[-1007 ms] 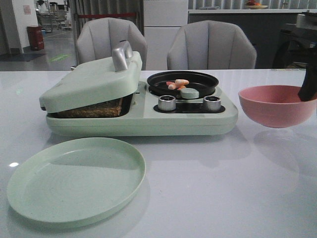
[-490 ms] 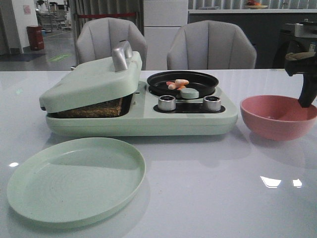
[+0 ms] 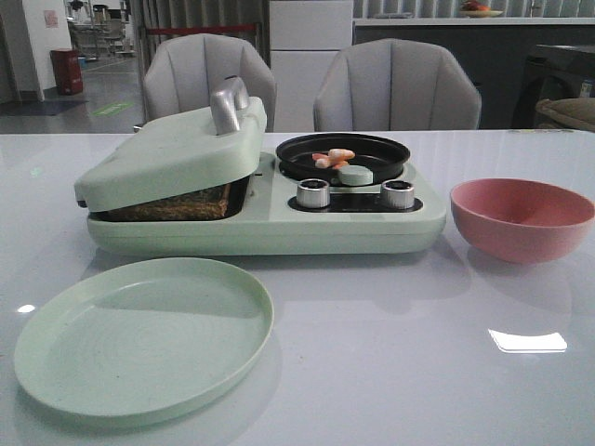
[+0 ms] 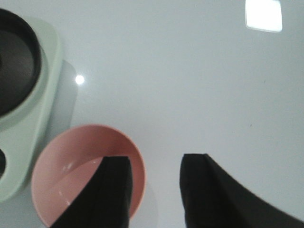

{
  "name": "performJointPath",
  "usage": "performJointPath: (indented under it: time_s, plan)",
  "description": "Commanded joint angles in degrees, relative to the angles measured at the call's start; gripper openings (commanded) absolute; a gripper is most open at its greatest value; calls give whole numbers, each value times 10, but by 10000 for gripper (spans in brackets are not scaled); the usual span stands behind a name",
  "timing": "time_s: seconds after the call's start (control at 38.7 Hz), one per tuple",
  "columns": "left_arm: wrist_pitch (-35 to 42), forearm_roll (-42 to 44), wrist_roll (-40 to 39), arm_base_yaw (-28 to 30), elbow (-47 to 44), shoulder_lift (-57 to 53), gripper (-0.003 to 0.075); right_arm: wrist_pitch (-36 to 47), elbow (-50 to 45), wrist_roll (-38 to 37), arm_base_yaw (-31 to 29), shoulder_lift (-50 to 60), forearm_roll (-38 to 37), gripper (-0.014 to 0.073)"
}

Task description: Make breakfast with bread and shrimp

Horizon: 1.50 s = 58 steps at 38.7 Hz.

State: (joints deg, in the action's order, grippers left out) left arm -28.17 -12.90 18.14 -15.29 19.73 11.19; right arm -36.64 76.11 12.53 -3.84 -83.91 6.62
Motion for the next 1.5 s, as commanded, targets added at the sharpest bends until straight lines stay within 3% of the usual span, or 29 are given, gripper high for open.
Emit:
performJointPath:
  time_s: [0.0,0.46,0.72,1.03,1.26,1.47]
  plan:
    - [43,-6,-7,-4,14,6,112,55,-5,8,21,65,9,373]
    - [51,-6,-7,-4,14,6,112,346,-335,8,128,361,48,373]
    - [53,-6,-7,-4,14,6,112,423,-495,8,166,514,49,373]
    - [62,-11,-7,-4,14,6,112,429,-635,-7,175,709,93,373]
    - [65,-11,-7,-4,14,6,112,414,-678,-7,175,766,94,368]
    - [65,-11,-7,-4,14,6,112,404,-678,-7,175,766,94,237]
